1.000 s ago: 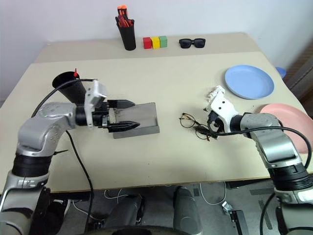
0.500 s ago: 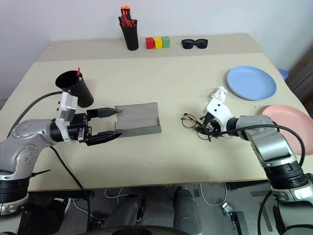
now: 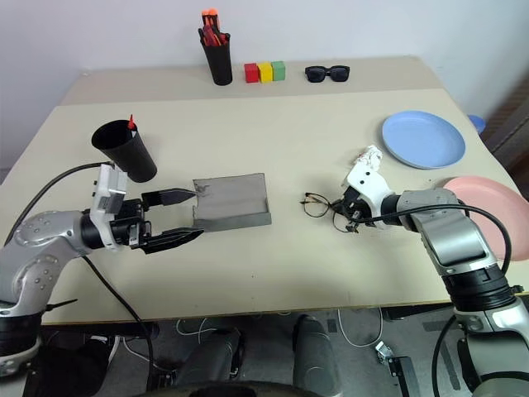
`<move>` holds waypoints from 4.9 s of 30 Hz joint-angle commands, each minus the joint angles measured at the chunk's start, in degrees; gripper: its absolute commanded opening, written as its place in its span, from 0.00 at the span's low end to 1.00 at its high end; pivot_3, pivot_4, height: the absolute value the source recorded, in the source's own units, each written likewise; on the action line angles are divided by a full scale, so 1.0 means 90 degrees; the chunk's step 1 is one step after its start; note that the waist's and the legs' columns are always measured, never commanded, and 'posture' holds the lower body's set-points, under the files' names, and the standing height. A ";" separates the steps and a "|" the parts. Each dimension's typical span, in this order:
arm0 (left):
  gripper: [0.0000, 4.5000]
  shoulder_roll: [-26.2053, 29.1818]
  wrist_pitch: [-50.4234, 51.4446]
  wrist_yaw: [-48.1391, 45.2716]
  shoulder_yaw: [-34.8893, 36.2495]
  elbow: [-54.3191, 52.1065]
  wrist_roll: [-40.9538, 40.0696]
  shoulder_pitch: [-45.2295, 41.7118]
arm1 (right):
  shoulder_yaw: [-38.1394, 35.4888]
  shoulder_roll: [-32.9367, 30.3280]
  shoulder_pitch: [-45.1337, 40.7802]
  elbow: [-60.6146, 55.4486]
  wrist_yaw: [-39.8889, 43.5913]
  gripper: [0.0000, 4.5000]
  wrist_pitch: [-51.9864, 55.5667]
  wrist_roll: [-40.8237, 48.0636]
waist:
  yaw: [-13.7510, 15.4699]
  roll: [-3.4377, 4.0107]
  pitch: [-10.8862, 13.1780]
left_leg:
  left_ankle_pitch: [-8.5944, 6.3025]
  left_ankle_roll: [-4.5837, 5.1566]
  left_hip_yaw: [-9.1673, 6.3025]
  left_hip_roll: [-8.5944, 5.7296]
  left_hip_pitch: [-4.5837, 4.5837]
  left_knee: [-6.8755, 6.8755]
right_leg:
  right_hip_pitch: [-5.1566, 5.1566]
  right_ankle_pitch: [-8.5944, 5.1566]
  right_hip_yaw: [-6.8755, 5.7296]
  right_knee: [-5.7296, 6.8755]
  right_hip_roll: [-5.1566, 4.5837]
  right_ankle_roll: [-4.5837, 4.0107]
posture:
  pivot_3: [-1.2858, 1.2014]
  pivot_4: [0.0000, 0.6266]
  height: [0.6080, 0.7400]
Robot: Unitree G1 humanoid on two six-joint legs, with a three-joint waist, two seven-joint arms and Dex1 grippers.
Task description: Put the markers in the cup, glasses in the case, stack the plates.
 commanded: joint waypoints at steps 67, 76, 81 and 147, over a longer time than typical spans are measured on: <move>0.01 -0.1380 -0.1109 0.3254 -0.1028 0.3885 0.2409 -0.3486 | -0.0517 0.3452 -0.0989 -0.0215 -0.0925 1.00 -0.1407 0.1200 | -0.0067 0.0001 -0.0002 | 0.0009 -0.0018 -0.0013 0.0012 0.0004 -0.0034 | -0.0017 0.0016 0.0001 -0.0011 0.0033 -0.0021 | 0.52 0.24 1.00; 0.01 -0.1664 0.0057 0.2549 -0.1590 0.5646 0.2613 -0.4549 | -0.0401 0.3472 -0.0884 -0.0391 -0.1184 1.00 -0.1518 0.1184 | -0.0039 0.0000 -0.0002 | 0.0009 -0.0017 -0.0017 0.0011 -0.0002 -0.0028 | -0.0018 0.0016 0.0000 -0.0007 0.0034 -0.0021 | 0.52 0.24 1.00; 0.01 -0.1584 0.1277 0.1909 -0.1489 0.5566 0.2222 -0.4586 | -0.0409 0.3437 -0.0817 -0.0477 -0.1298 1.00 -0.1515 0.1202 | -0.0047 0.0000 -0.0002 | 0.0009 -0.0017 -0.0018 0.0011 -0.0002 -0.0028 | -0.0020 0.0016 0.0000 0.0000 0.0034 -0.0020 | 0.52 0.24 1.00; 1.00 -0.0720 0.0021 -0.0864 -0.1026 0.2639 0.0451 -0.2809 | -0.3601 -0.0498 0.2035 0.0533 -0.3051 0.12 0.1146 0.0006 | 0.0005 0.0003 -0.0001 | 0.0006 -0.0009 0.0015 0.0019 0.0003 -0.0014 | 0.0001 0.0015 0.0017 -0.0028 0.0035 -0.0019 | 0.52 0.24 1.00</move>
